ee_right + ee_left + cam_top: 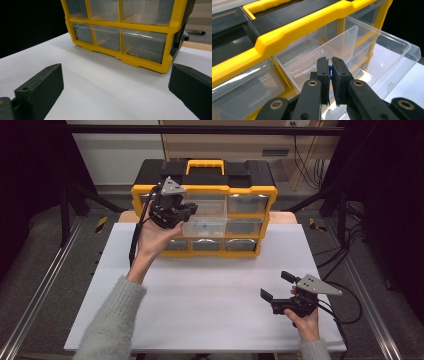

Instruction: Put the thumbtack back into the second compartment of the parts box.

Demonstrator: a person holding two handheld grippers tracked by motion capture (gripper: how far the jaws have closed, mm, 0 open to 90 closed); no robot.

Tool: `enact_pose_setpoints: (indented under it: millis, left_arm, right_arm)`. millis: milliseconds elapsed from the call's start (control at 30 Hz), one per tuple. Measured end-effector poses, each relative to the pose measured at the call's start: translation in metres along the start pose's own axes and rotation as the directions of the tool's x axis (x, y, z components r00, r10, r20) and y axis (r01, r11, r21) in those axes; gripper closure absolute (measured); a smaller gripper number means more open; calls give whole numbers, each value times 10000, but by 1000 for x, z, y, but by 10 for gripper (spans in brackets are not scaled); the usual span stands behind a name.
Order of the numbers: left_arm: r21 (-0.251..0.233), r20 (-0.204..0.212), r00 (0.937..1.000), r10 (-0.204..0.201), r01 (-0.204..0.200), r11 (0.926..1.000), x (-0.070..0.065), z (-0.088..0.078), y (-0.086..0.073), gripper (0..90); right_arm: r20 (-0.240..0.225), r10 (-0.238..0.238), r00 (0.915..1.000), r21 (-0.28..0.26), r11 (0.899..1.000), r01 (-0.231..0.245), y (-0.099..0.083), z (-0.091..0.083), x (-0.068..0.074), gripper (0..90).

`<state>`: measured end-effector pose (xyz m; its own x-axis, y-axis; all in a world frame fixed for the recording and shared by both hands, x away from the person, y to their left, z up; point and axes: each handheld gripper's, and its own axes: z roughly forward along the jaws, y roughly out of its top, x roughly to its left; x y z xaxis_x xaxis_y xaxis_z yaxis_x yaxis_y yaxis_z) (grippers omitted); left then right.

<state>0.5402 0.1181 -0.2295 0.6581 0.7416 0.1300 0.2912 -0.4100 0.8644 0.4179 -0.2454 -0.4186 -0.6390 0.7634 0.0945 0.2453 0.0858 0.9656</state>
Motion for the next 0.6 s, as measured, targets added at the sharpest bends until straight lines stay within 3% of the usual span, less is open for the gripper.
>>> enact_pose_setpoints:
  millis: [133,467,500,600]
  left_arm:
    - [39,12,10000,3,-3,10000,0,2,0,833]
    - [122,51,9998,-170,169,9998,3,3,0,789]
    - [-24,96,9995,-317,318,9995,3,3,0,786]
    - [-111,58,9998,-209,209,9997,4,-2,1,745]
  right_arm:
    - [58,312,9995,65,9995,-312,1,0,2,5]
    - [15,228,9997,23,9997,-228,1,-1,1,5]
    - [1,231,9997,22,9997,-231,1,-1,1,5]
    - [13,211,9998,25,9998,-211,1,-1,1,5]
